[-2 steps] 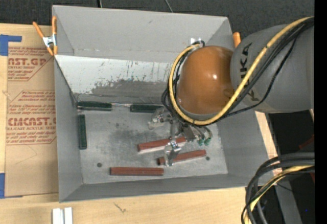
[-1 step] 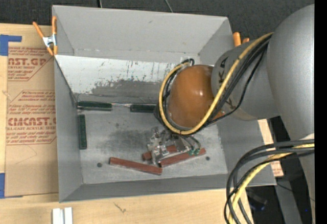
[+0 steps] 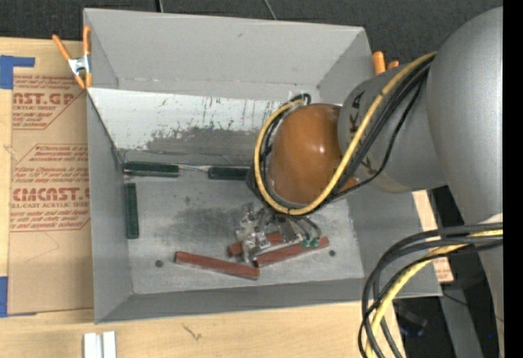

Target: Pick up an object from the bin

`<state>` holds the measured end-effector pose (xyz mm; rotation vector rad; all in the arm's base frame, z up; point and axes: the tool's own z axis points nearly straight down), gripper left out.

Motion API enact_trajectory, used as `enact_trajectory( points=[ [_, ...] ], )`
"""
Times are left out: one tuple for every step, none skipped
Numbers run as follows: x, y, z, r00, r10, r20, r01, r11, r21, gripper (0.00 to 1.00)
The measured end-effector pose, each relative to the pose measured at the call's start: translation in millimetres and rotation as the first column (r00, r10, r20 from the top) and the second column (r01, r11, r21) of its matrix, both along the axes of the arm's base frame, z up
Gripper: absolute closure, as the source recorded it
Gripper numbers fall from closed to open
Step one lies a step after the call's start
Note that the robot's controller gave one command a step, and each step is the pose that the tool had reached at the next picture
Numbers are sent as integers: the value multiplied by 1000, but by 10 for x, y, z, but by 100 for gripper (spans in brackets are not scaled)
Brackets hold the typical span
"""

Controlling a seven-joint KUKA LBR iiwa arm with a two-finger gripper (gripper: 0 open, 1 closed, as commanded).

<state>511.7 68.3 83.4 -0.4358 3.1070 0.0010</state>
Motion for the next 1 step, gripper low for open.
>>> enact_trajectory(
  points=[
    [-101,70,1429,1000,3,-1,-3,1000,0,100]
  ],
)
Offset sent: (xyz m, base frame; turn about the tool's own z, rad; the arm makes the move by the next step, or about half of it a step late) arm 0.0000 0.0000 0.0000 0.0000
